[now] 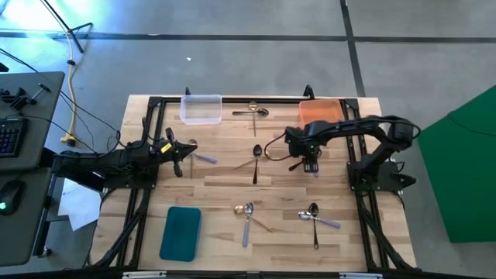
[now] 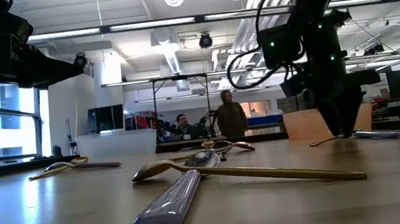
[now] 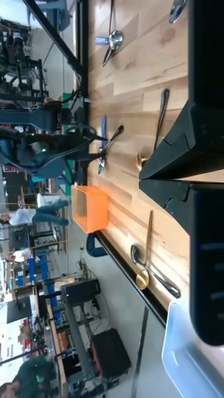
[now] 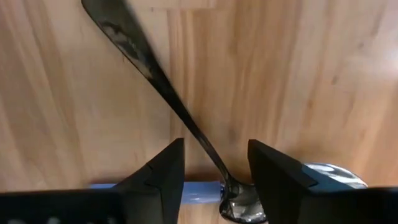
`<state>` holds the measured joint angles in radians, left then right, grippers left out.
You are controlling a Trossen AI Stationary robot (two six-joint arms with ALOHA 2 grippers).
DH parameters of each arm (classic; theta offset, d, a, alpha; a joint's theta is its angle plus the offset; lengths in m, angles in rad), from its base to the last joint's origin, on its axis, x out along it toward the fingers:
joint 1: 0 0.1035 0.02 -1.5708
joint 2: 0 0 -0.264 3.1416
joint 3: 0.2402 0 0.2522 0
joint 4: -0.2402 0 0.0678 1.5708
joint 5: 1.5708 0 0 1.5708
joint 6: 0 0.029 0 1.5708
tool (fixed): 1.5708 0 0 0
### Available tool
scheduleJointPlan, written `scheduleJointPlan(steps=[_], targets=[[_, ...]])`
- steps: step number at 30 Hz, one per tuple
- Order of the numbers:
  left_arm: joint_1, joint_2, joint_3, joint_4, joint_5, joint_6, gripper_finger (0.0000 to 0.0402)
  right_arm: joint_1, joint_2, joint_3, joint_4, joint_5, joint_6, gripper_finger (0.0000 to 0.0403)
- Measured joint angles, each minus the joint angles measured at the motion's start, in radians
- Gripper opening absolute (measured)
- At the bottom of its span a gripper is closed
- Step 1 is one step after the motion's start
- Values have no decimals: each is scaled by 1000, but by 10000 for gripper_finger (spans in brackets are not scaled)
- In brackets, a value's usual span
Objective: Sort silverware by color (type)
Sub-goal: Put the middle right black spoon into the orange bin
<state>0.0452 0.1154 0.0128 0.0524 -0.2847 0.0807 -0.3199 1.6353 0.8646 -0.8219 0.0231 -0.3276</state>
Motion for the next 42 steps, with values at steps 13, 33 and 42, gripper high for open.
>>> scheduleJointPlan(steps=[13,33,42], targets=[[0,0,0,-1,4,1,3,1,61,3,16,7,-58,38],[0,0,0,-2,10,7,3,-65,-4,338,-254,210,12,1],[0,0,0,8,3,35,3,-290,-159,323,-304,371,-150,1]])
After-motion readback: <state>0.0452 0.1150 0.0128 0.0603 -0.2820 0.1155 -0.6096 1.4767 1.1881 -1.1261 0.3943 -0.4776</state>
